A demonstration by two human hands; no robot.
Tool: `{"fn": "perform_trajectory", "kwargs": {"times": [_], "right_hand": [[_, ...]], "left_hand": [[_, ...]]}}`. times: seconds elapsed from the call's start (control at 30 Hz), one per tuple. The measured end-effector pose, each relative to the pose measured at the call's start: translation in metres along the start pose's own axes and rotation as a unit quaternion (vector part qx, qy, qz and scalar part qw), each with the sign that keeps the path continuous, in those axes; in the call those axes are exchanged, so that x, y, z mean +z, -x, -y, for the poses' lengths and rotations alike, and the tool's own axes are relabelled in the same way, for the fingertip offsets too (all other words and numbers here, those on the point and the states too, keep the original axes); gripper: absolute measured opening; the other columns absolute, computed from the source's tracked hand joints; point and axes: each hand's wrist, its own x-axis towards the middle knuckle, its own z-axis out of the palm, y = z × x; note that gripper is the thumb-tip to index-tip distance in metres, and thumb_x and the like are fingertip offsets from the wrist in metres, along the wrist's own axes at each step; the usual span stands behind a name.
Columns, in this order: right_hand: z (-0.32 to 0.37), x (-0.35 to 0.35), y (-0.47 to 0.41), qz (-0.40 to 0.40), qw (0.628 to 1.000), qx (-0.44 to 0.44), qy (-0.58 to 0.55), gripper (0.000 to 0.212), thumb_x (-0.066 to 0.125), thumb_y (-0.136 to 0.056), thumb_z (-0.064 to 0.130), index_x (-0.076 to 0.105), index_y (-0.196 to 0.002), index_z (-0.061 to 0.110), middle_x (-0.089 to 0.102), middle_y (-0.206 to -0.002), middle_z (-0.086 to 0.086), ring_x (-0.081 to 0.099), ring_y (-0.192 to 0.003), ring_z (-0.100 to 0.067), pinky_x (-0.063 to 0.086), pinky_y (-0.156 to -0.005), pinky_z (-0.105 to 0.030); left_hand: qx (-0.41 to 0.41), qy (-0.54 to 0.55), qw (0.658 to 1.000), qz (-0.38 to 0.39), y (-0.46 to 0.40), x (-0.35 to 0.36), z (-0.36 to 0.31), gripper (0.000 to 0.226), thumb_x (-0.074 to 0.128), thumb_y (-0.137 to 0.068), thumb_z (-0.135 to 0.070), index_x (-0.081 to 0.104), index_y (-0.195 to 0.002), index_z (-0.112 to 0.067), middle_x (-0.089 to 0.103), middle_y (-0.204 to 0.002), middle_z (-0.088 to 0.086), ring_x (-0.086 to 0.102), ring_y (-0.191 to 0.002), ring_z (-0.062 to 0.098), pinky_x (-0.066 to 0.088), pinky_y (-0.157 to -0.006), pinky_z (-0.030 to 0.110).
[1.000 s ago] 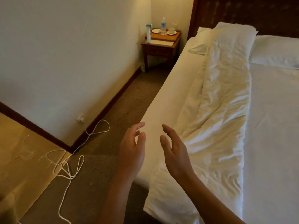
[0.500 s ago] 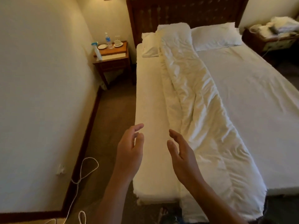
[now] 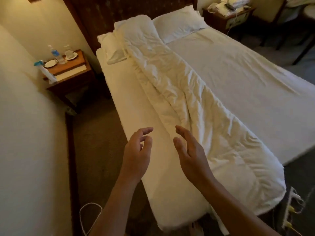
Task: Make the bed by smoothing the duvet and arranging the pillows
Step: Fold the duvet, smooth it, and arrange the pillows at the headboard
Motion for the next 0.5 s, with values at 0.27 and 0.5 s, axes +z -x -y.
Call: {"fn": "perform_trajectory", "kwargs": {"times": [0.27, 0.5], "right_hand": [[0.005, 0.115, -0.044, -0.166, 0.984, 0.062, -0.011, 0.048, 0.044, -0.098, 0.050, 0.048, -0.142, 0.031, 0.054, -0.141, 0.013, 0.049, -0.129, 0.002, 0.045, -0.108, -0.036], [0.048, 0.212, -0.075, -0.262, 0.957, 0.114, -0.054, 0.043, 0.046, -0.102, 0.044, 0.048, -0.143, 0.030, 0.054, -0.141, 0.012, 0.050, -0.128, 0.001, 0.045, -0.104, -0.028]], "left_hand": [[0.095, -0.018, 0.989, 0.108, -0.117, -0.069, 0.064, 0.027, 0.049, -0.101, -0.023, 0.061, -0.123, -0.033, 0.059, -0.119, -0.021, 0.055, -0.107, -0.004, 0.048, -0.077, 0.019], [0.192, -0.059, 0.950, 0.238, -0.198, -0.127, 0.083, 0.028, 0.054, -0.098, -0.021, 0.061, -0.123, -0.031, 0.061, -0.122, -0.019, 0.055, -0.111, 0.001, 0.046, -0.084, 0.018]]}}
